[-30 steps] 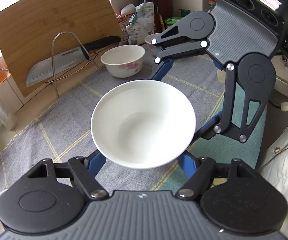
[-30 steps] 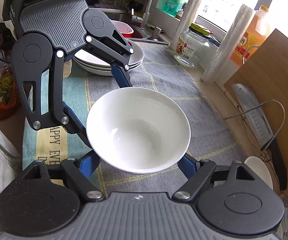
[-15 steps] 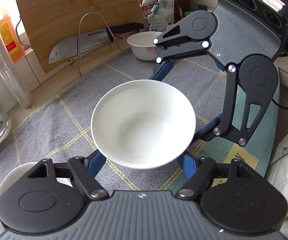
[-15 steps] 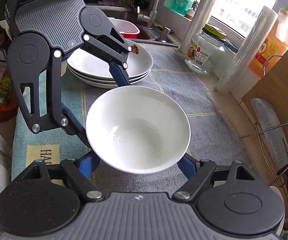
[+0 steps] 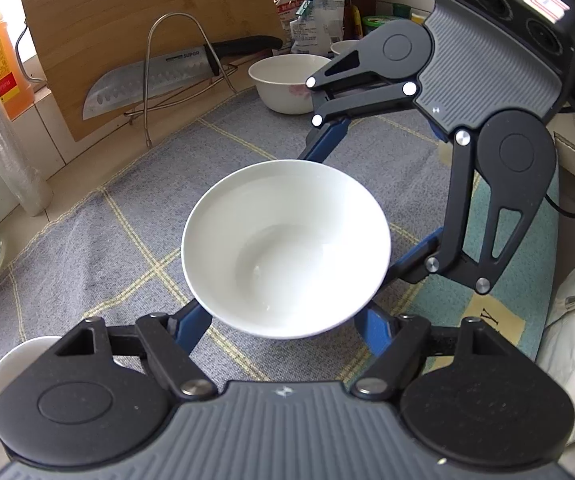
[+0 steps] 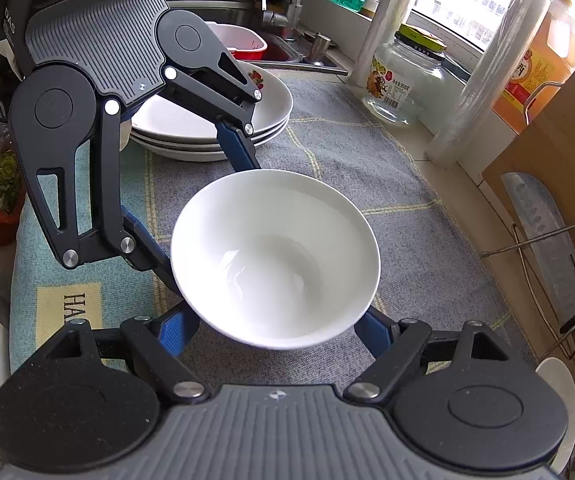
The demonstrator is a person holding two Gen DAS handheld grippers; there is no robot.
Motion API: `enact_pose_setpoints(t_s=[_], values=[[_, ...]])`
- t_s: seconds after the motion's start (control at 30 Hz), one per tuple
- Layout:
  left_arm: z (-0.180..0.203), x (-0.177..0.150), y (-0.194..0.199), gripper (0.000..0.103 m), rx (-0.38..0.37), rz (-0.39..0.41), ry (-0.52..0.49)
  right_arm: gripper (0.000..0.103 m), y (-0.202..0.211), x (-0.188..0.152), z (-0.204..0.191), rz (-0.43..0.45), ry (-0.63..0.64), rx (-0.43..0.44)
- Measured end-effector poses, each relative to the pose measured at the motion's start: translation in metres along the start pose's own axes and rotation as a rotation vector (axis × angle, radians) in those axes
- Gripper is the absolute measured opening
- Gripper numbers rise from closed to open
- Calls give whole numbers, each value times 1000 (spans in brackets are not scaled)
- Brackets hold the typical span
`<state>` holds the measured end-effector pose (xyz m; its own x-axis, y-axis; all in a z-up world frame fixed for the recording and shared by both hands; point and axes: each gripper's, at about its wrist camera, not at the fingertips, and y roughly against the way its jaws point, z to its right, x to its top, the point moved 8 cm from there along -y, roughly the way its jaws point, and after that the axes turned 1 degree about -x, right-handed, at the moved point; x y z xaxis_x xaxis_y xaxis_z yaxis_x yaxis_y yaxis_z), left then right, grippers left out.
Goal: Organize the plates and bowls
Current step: 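Carry the white bowl with both tools toward the plate stack and set it down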
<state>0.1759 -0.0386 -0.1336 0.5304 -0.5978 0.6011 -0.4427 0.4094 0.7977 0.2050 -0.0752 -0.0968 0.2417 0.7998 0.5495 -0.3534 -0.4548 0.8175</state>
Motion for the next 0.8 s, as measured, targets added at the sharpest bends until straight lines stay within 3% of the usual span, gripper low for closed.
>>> enact_pose_setpoints(t_s=[0.47, 0.57, 0.63, 0.8], values=[[3, 5, -10, 77, -18, -16, 0, 87, -1, -11, 3, -20, -35, 20], [1, 6, -10, 77, -25, -12, 11, 92, 0, -12, 5, -16, -48, 9], [2, 6, -9, 79, -28, -13, 14, 102, 0, -12, 6, -15, -43, -18], [3, 6, -6, 88, -11, 0, 24, 103, 3, -14, 6, -3, -74, 5]])
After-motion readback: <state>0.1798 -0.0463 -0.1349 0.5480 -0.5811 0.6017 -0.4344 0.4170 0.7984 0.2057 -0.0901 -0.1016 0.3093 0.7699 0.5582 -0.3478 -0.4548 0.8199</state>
